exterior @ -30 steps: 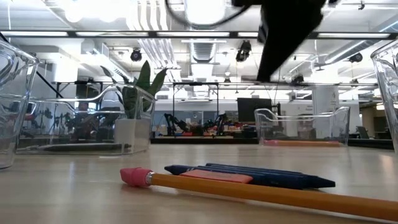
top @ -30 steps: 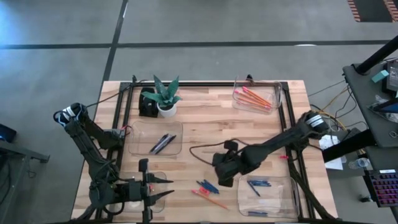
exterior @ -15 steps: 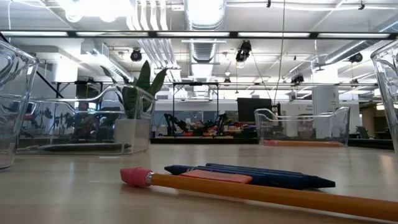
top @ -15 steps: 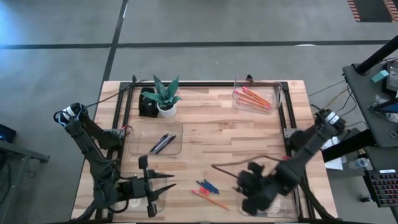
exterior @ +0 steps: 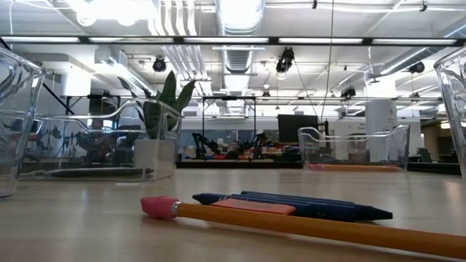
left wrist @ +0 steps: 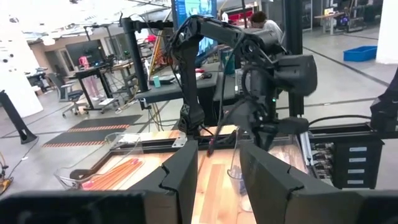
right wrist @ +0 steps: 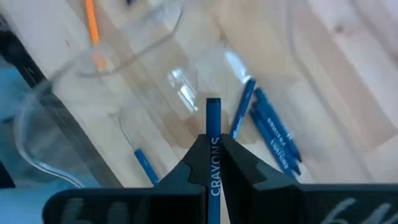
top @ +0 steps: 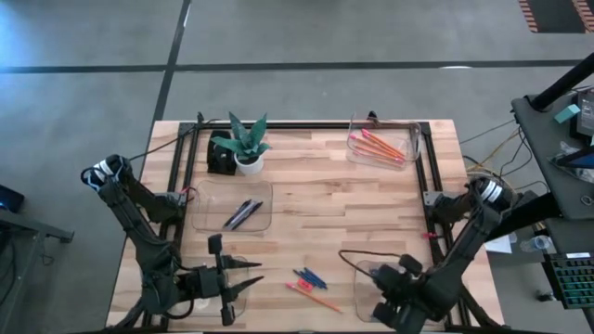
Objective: Sort crayons/erasers/pens/pencils in bins
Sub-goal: Put the blue crayon into the bottom right transparent bin
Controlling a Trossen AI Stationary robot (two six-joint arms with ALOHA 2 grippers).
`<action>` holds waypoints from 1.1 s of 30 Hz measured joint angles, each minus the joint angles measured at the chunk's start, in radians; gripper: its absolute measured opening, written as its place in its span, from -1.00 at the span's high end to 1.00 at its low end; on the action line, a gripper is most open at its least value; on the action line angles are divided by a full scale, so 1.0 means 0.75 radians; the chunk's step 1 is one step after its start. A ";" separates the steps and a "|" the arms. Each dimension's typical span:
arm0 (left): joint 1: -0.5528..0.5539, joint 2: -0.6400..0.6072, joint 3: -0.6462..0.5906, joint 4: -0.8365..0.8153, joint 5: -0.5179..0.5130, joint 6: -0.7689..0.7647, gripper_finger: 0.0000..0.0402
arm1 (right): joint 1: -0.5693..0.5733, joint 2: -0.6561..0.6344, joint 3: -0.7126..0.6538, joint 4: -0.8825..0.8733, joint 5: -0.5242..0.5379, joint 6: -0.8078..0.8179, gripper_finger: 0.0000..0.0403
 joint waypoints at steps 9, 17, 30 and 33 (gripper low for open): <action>0.000 0.001 -0.001 -0.004 0.001 -0.044 0.47 | 0.001 0.111 -0.023 0.009 -0.105 0.002 0.94; 0.000 0.001 -0.001 -0.009 0.001 -0.045 0.47 | 0.000 0.218 -0.038 0.016 -0.213 -0.001 0.94; 0.000 0.001 -0.001 -0.010 0.001 -0.064 0.47 | 0.001 0.280 -0.039 0.080 -0.236 -0.111 0.94; 0.000 0.001 -0.001 -0.010 0.001 -0.064 0.47 | 0.000 0.293 -0.039 0.088 -0.235 -0.118 0.93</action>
